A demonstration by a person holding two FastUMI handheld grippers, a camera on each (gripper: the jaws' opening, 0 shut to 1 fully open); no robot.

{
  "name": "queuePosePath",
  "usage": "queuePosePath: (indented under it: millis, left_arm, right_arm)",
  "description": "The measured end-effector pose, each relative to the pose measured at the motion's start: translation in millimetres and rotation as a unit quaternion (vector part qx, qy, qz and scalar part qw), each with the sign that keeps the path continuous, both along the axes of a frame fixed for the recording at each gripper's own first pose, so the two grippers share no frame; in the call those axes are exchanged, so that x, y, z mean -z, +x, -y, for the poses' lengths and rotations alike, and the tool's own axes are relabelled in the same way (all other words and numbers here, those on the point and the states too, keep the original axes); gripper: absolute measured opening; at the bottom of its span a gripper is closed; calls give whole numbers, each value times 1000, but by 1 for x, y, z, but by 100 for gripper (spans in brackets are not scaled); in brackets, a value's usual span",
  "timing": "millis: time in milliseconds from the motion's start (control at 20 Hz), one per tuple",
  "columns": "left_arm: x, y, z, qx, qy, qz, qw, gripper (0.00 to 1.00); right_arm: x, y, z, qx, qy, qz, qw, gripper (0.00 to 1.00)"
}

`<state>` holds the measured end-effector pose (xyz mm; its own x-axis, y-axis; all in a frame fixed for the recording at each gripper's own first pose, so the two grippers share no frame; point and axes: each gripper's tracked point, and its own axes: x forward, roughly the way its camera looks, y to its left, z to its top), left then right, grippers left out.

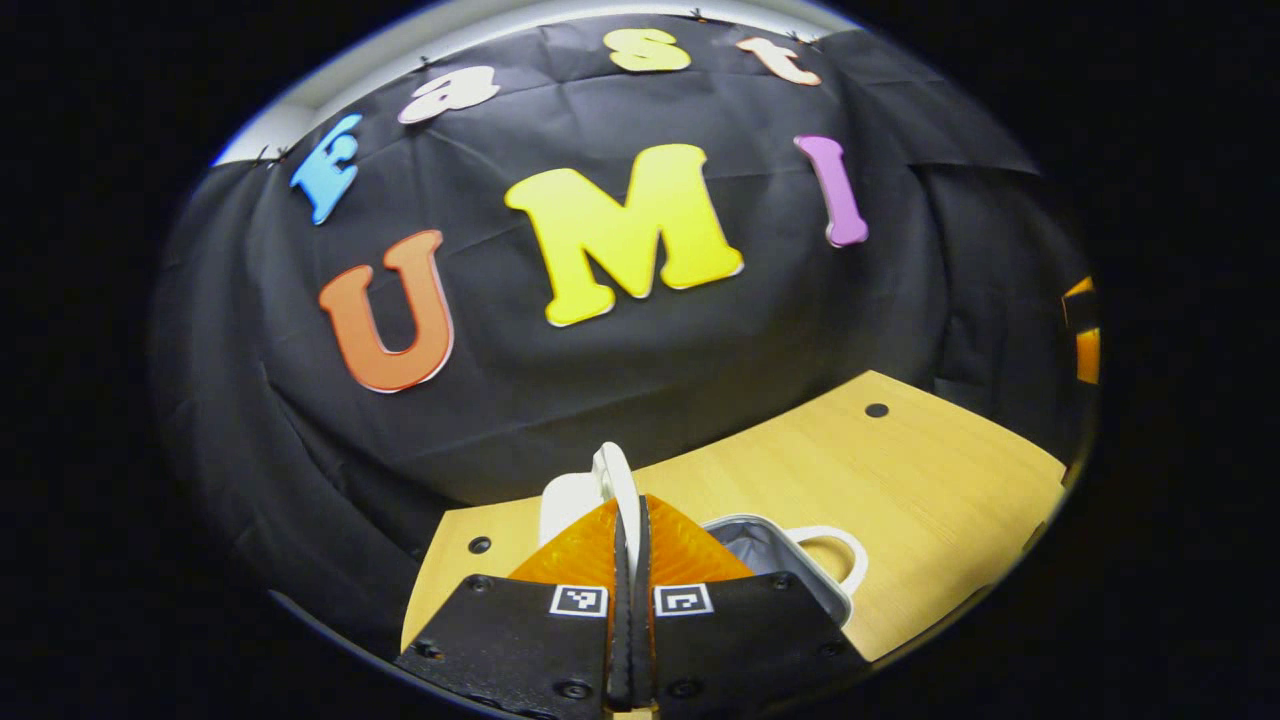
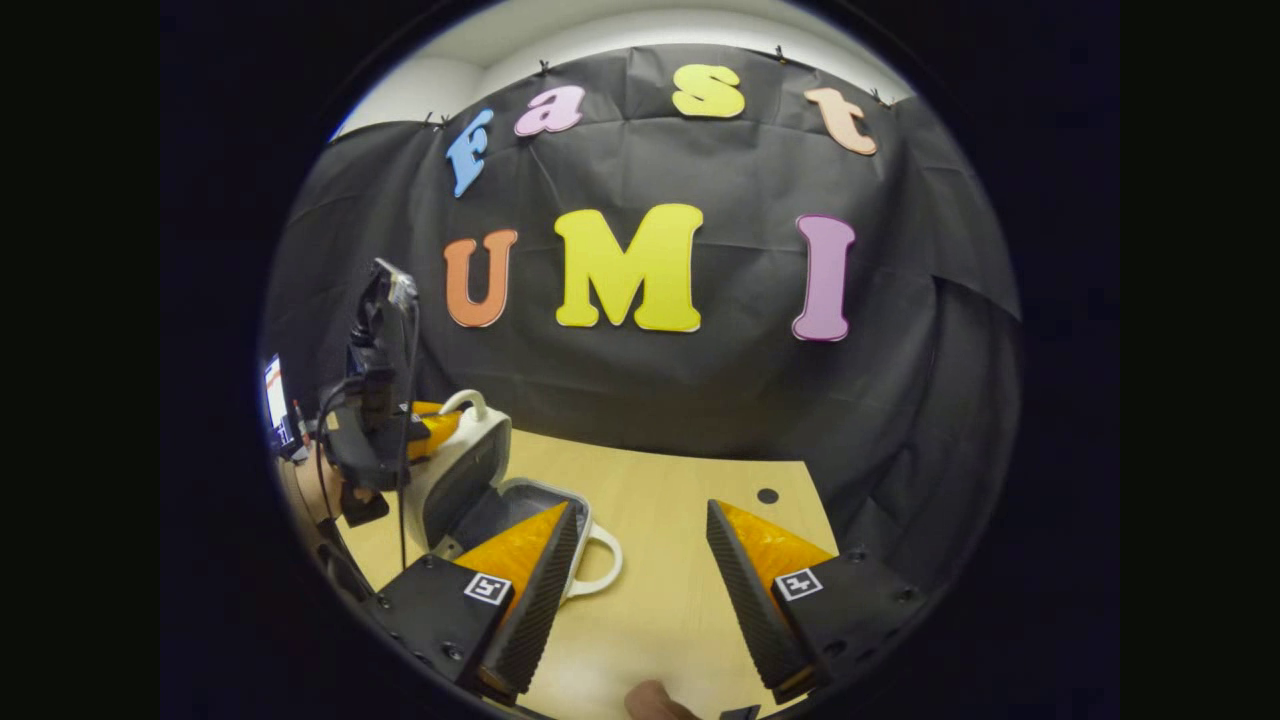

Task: First open the suitcase, pack the skin care products into it, and then close the suitcase.

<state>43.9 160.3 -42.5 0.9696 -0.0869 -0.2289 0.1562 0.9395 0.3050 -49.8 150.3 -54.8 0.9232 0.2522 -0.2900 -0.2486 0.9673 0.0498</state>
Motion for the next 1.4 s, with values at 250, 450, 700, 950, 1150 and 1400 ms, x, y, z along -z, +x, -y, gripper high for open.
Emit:
queuePosePath:
  millis: [250, 450, 700, 950, 1150, 1400]
  left_arm:
    - [50, 7, 72, 47, -8, -56, 997, 3]
    - [106, 15, 119, 71, -19, -124, 990, 3]
    - [168, 12, 153, 82, -1, -201, 976, 4]
    - [202, 16, 158, 85, 44, -264, 960, 5]
    - [185, 17, 169, 77, -12, -265, 961, 30]
    - [122, 19, 135, 25, -78, -202, 976, 94]
  right_arm:
    - [5, -12, 20, 9, 3, -6, 1000, 77]
    - [4, -18, 48, 27, 1, -3, 1000, 75]
    - [16, -24, 77, 53, -3, -18, 998, 77]
    - [17, -24, 99, 72, -9, -20, 997, 77]
    - [12, -20, 103, 79, -5, -18, 997, 77]
    - [4, -9, 83, 73, 0, -10, 997, 75]
